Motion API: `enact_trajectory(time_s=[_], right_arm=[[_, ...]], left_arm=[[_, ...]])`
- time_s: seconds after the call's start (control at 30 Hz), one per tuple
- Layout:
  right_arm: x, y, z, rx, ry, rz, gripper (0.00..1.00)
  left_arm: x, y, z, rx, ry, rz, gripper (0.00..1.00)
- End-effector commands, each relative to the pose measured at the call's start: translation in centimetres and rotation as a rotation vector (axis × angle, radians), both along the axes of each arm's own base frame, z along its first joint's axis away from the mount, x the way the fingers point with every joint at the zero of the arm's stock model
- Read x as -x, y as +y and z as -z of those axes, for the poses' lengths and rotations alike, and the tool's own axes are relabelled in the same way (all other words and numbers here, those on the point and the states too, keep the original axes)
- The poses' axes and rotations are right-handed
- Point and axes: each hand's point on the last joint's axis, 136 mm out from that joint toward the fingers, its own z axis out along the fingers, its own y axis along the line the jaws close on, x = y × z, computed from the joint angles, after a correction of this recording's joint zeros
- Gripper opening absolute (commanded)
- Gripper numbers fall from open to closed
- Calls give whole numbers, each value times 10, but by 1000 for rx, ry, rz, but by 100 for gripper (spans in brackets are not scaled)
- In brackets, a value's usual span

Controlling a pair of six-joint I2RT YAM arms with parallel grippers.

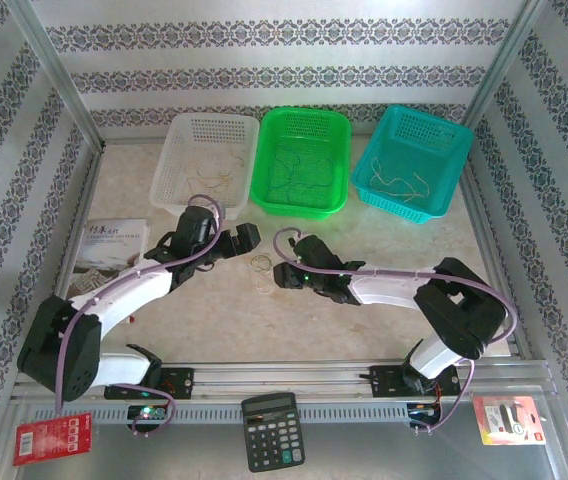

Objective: Untangle the cables

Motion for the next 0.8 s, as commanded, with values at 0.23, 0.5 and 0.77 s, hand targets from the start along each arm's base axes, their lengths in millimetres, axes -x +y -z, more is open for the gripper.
enact_trajectory(time_s=[0.23, 0.5, 0.77], right_arm=[[17, 4, 12, -48, 52, -37, 0], [47, -28, 20, -46, 78, -7, 0], [60, -60, 11, -35, 40, 57, 0]], left_arm=[[-14, -5, 15, -66, 48, 39, 100], [-15, -2, 32, -129, 89, 51, 100], [-20, -7, 41, -193, 105, 75, 88]])
